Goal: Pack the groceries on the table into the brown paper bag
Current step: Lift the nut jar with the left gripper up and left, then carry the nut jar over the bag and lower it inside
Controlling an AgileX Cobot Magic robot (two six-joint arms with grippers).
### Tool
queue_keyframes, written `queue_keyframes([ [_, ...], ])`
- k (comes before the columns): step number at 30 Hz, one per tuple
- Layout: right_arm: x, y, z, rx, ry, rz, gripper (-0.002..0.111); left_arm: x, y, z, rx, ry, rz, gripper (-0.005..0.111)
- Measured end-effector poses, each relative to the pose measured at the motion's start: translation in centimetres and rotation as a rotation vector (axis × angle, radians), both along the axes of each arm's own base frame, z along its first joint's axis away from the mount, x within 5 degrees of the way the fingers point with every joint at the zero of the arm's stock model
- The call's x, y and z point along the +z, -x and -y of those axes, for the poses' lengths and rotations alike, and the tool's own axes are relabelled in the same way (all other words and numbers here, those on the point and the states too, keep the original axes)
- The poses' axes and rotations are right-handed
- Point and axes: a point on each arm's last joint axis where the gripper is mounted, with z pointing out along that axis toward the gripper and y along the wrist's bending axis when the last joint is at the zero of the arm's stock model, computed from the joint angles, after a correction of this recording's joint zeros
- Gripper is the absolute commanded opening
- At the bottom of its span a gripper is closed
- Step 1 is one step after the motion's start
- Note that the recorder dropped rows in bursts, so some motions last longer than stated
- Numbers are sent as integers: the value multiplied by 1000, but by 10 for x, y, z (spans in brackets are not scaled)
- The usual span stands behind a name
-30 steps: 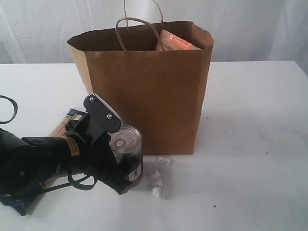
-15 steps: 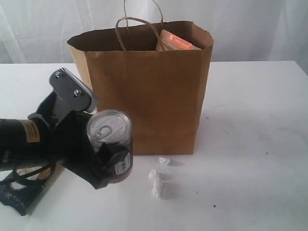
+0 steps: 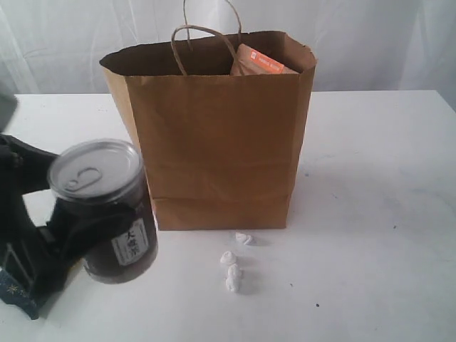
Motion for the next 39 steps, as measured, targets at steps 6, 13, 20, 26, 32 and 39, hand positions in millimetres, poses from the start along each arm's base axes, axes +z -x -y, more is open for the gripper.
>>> queue_keyframes([
  [6, 0, 0, 0, 0, 0, 0, 0, 17, 9, -10, 51, 153, 16, 0],
  [13, 0, 0, 0, 0, 0, 0, 0, 52, 0, -10, 99, 438, 306, 0],
  [20, 0, 0, 0, 0, 0, 0, 0, 77, -12, -9, 162, 523, 730, 0],
  [26, 0, 0, 0, 0, 0, 0, 0, 79, -43, 1, 352, 670, 766, 0],
  [32, 0, 0, 0, 0, 0, 0, 0, 83, -84, 30, 453, 743, 649, 0],
  [39, 0, 0, 0, 0, 0, 0, 0, 90, -122, 47, 464, 801, 512, 0],
])
